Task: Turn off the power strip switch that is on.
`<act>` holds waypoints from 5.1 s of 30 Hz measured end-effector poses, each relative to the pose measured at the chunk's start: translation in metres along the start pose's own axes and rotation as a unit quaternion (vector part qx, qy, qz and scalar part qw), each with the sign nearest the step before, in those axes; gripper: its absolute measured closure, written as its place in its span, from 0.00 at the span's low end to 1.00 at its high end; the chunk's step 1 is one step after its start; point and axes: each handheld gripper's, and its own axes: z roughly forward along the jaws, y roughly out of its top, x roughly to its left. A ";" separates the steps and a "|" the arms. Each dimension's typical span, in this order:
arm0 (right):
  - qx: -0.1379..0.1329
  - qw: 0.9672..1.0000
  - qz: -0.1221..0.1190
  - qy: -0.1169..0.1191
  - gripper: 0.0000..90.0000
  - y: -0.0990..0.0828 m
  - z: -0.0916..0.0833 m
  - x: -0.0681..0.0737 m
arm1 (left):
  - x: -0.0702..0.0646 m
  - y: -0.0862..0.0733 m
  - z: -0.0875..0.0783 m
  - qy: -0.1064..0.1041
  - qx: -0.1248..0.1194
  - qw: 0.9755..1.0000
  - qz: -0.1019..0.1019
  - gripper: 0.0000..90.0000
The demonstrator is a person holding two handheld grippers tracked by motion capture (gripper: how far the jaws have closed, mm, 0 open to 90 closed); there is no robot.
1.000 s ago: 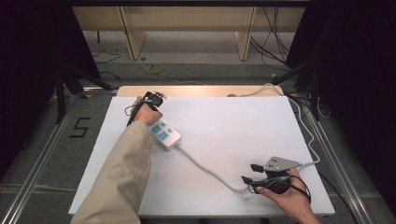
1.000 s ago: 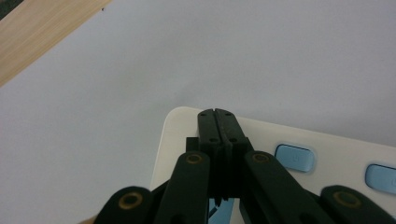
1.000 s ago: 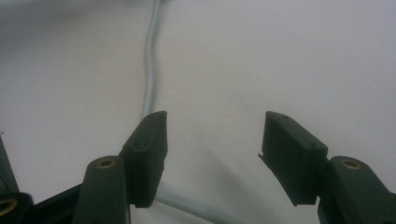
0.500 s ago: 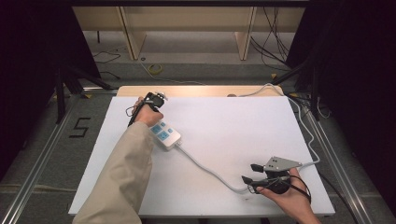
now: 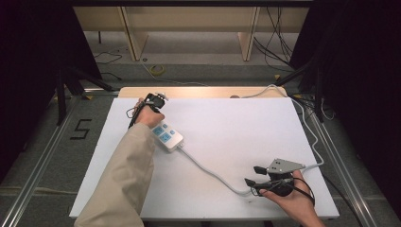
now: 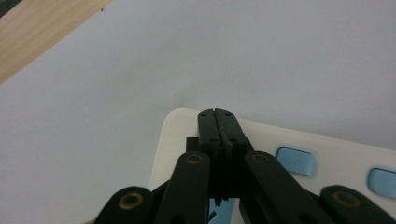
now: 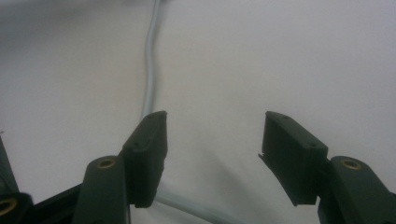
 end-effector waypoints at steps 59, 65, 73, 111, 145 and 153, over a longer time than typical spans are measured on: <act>0.001 1.000 0.000 0.000 0.46 0.001 0.000 0.001 | 0.001 -0.005 0.000 -0.002 -0.014 1.000 -0.013 1.00; 0.001 1.000 0.000 0.000 0.46 0.001 0.000 0.001 | 0.001 -0.004 -0.004 0.005 -0.019 1.000 -0.003 1.00; 0.000 1.000 0.000 -0.001 0.46 0.001 0.000 0.002 | 0.005 -0.010 -0.014 0.008 -0.025 1.000 -0.001 1.00; 0.004 1.000 0.000 0.000 0.46 0.001 0.002 0.003 | -0.009 -0.052 -0.077 -0.068 -0.095 0.993 -0.021 0.49; 0.004 1.000 0.001 -0.001 0.45 0.000 0.003 0.003 | -0.057 -0.136 -0.094 -0.069 -0.167 0.983 0.023 0.26; 0.004 1.000 0.000 -0.001 0.45 0.000 0.003 0.003 | -0.069 -0.159 -0.086 -0.076 -0.165 0.983 0.028 0.25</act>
